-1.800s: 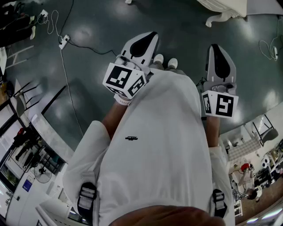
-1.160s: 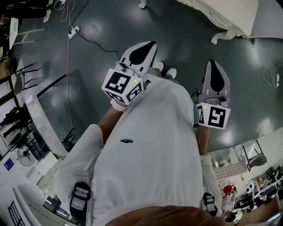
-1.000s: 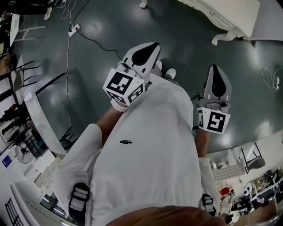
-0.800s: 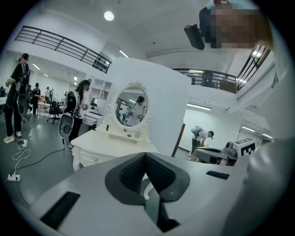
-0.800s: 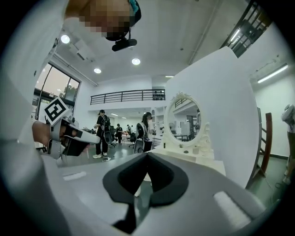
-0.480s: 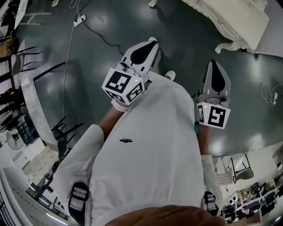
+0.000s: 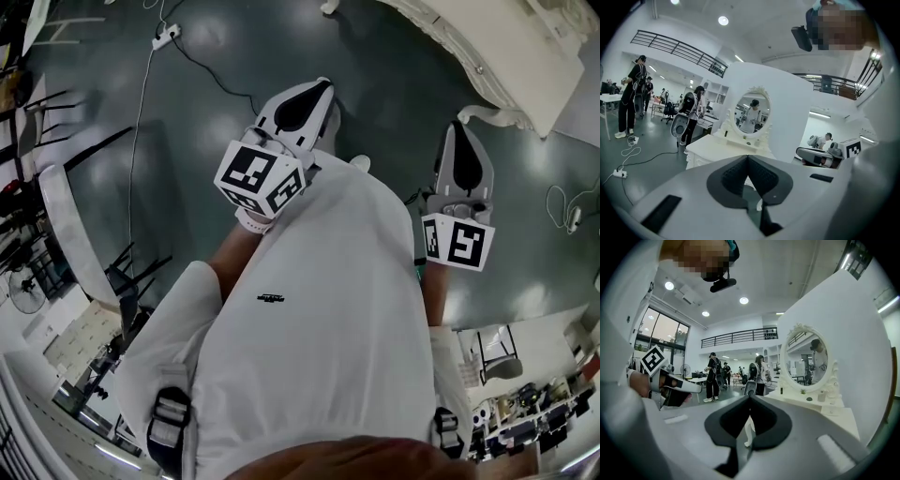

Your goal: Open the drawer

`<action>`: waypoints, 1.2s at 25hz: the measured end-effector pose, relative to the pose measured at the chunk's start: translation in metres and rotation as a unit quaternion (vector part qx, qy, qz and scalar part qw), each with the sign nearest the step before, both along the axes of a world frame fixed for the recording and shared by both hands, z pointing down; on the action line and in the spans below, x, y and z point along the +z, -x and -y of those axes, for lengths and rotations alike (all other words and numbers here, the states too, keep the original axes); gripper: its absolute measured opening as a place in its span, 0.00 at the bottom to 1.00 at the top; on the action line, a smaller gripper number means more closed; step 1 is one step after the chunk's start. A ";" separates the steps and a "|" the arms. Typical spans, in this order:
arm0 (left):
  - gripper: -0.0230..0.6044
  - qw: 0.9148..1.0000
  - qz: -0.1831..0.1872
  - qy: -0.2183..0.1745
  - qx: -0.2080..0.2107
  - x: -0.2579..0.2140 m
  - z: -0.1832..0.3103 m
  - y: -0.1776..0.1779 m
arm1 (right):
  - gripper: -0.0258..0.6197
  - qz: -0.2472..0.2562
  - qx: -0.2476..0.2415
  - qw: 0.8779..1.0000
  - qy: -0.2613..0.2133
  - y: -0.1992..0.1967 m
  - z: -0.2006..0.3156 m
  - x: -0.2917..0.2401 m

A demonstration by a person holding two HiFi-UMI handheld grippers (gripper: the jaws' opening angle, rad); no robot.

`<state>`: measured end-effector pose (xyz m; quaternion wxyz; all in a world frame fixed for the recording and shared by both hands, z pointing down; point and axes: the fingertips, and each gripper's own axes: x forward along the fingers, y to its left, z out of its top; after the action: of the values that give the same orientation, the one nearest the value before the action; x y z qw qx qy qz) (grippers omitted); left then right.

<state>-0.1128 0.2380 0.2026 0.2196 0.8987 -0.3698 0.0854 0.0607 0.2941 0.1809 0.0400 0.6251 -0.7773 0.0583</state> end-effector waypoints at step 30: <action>0.05 1.000 -0.011 0.009 0.012 0.015 0.290 0.040 | 0.06 0.021 -0.024 0.999 0.031 0.050 0.290 -0.010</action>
<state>-0.1532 -0.0516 0.2181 0.2305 0.9021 -0.3556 0.0814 0.0105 0.0043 0.1713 0.0446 0.6037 -0.7904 0.0942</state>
